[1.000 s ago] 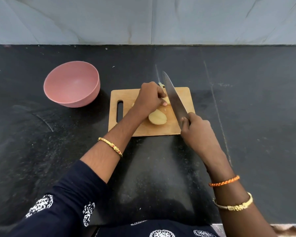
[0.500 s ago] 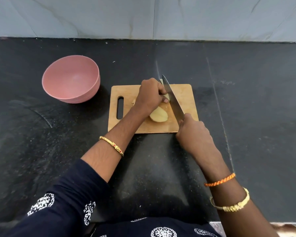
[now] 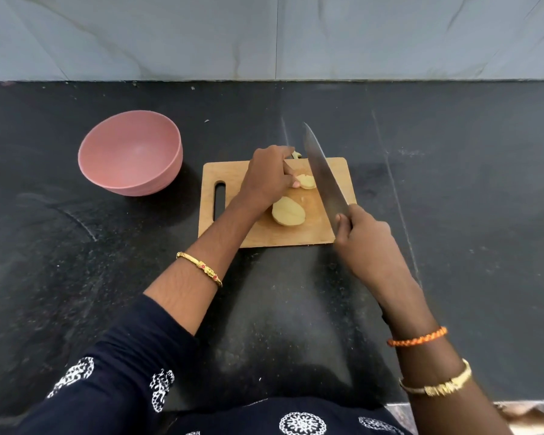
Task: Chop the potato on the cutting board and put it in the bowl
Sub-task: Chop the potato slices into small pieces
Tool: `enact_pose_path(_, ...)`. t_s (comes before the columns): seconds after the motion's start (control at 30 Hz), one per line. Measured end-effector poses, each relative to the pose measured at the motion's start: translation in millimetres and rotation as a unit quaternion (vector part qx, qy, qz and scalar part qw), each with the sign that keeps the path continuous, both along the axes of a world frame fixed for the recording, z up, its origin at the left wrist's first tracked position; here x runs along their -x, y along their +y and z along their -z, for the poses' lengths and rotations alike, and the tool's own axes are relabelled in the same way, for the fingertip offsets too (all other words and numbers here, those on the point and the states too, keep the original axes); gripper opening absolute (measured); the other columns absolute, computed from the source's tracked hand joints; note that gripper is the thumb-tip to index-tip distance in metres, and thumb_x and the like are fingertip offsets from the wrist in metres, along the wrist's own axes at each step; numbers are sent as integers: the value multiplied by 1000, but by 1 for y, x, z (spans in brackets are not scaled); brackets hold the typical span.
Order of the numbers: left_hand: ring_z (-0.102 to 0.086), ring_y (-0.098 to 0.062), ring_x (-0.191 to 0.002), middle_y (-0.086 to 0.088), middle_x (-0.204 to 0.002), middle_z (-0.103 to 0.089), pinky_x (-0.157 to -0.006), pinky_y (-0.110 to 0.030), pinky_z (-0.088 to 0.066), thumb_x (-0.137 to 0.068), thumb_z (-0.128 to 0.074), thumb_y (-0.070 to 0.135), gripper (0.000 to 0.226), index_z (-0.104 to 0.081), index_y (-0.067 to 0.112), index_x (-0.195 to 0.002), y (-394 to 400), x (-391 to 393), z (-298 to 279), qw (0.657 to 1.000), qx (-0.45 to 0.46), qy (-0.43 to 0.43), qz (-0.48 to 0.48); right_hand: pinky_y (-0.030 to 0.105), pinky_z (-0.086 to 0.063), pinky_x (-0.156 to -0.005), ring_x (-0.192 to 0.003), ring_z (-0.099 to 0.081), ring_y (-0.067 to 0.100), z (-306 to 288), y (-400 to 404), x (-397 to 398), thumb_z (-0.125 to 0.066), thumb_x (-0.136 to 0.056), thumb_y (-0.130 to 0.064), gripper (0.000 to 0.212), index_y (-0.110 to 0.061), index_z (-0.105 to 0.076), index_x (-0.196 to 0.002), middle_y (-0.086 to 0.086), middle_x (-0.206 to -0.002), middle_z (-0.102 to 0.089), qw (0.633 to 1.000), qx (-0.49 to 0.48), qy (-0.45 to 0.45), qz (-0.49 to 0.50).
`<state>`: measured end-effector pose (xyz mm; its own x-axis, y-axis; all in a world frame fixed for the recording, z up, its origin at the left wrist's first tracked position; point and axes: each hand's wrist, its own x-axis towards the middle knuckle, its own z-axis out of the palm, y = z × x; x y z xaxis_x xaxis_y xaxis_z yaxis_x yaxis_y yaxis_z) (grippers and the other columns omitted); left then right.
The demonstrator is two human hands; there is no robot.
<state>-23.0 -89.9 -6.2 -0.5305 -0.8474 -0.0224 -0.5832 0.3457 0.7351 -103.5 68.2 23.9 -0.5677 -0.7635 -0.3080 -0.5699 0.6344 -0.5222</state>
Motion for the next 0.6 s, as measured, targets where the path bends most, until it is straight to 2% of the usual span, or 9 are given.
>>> enact_pose_path(0.17,-68,-8,-86,-6,-90,-73,-91,-21,-42,-72,-75,0,69,-47,12,-135,-1,-1,1,1000,-8,15,4,44,-52,-77,-83,-59,31,7,-19,-6,-35,-100,-30,22,-14,-50,-102,11,-87,-57,1000,-11,-6,-24)
enact_pose_path(0.27,-68,-9,-86,-5,-88,-73,-90,-18,-39,-73,-75,1,70,-45,13,-136,-1,-2,2,1000,-8,23,-3,38,-48,-72,-79,-54,27,10,-21,-9,-34,-101,-30,23,-13,-49,-106,6,-81,-50,1000,-16,6,-25)
enact_pose_path(0.37,-68,-10,-82,-5,-86,-73,-85,-19,-45,-74,-75,1,66,-46,13,-132,-2,-2,3,999,-3,33,-2,35,-43,-68,-77,-51,25,13,-23,-11,-33,-101,-31,22,-15,-46,-109,7,-84,-50,999,-28,25,-23)
enact_pose_path(0.5,-67,-7,-72,-2,-80,-71,-70,-10,-46,-77,-73,4,54,-46,14,-123,-4,-2,6,999,11,36,-8,40,-52,-74,-85,-58,26,15,-27,-15,-34,-101,-30,20,-18,-45,-114,7,-91,-55,996,-67,39,-32)
enact_pose_path(0.6,-65,-4,-66,0,-77,-70,-60,-3,-45,-79,-71,3,48,-46,14,-118,-4,-2,7,999,21,44,-6,40,-53,-74,-84,-57,24,15,-30,-17,-38,-100,-23,15,-19,-43,-113,6,-88,-53,994,-90,45,-47)
